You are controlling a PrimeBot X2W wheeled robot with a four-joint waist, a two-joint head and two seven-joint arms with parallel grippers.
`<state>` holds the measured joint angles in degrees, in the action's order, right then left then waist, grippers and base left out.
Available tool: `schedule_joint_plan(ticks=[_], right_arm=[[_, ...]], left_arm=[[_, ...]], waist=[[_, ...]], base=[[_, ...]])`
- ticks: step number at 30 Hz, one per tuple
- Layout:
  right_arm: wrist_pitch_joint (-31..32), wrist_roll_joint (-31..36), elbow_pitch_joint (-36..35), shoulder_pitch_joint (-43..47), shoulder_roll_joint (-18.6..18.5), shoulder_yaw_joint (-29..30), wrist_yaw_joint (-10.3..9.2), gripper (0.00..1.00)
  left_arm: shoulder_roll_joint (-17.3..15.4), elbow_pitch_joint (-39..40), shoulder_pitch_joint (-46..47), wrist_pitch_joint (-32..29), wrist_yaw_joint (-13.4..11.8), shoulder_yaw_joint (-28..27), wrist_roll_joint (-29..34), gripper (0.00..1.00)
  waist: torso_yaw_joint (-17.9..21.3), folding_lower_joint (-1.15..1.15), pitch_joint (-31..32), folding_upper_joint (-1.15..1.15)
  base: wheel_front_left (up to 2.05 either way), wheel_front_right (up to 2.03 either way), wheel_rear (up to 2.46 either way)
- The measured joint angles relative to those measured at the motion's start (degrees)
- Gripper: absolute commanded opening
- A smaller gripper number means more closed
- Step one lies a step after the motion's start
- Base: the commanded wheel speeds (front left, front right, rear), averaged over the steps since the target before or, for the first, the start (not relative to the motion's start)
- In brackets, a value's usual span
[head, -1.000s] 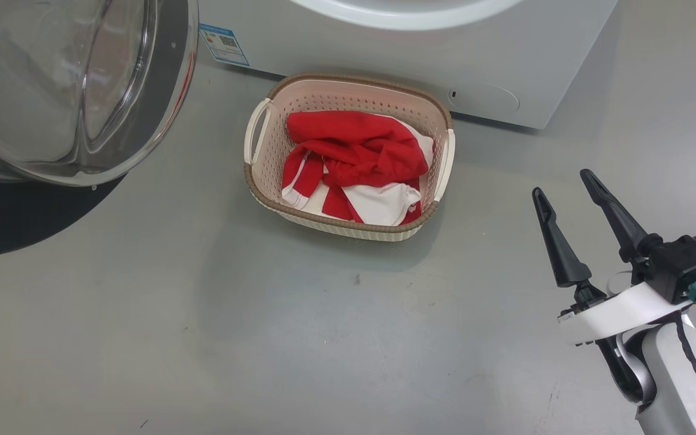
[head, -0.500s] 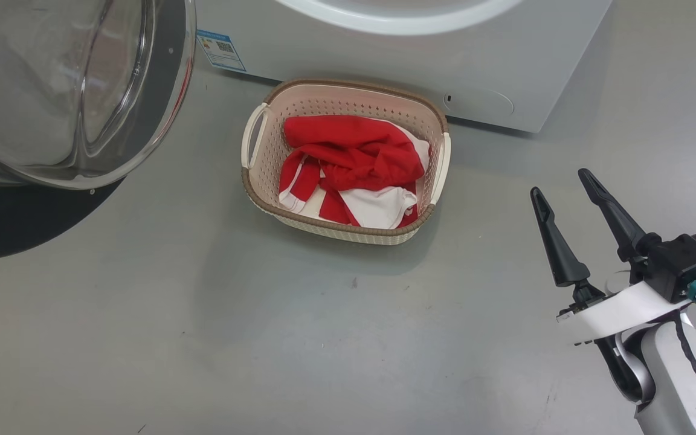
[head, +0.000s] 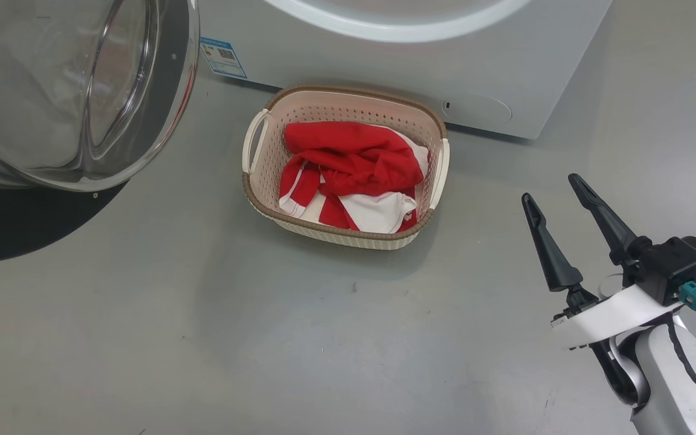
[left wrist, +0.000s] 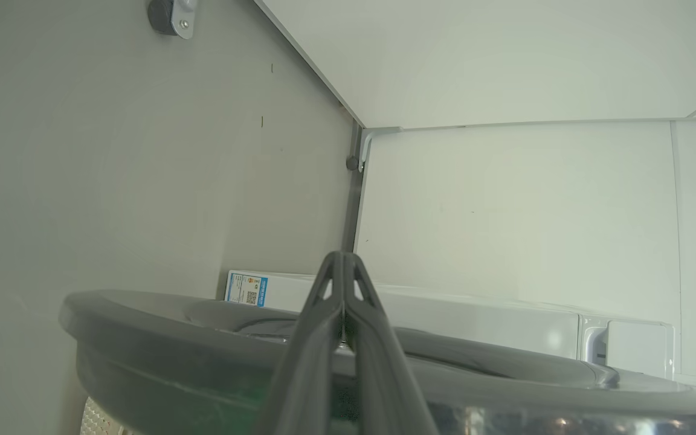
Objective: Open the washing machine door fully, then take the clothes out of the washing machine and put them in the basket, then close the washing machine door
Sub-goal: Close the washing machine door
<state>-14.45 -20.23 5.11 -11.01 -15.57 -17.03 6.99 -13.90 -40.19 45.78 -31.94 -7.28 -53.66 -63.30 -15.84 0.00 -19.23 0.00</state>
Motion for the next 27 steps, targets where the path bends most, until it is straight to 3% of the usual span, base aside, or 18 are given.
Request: schedule_joint_plan(ticks=[14, 27], right_arm=[[0.0, -0.01, 0.27, 0.01, 0.27, -0.04, 0.0, 1.0], [0.0, -0.35, 0.97, 0.0, 0.62, 0.37, 0.0, 1.0]], left_arm=[[-1.9, -0.25, 0.1, -6.95, -0.01, 1.77, 0.03, 0.0], [-1.16, 1.74, -0.47, -14.03, -0.01, 3.96, -0.09, 0.0]], waist=[[0.17, 0.0, 0.54, 0.0], [0.17, 0.0, 1.44, 0.0]], base=[[0.0, 0.0, 0.0], [0.0, 0.0, 0.0]])
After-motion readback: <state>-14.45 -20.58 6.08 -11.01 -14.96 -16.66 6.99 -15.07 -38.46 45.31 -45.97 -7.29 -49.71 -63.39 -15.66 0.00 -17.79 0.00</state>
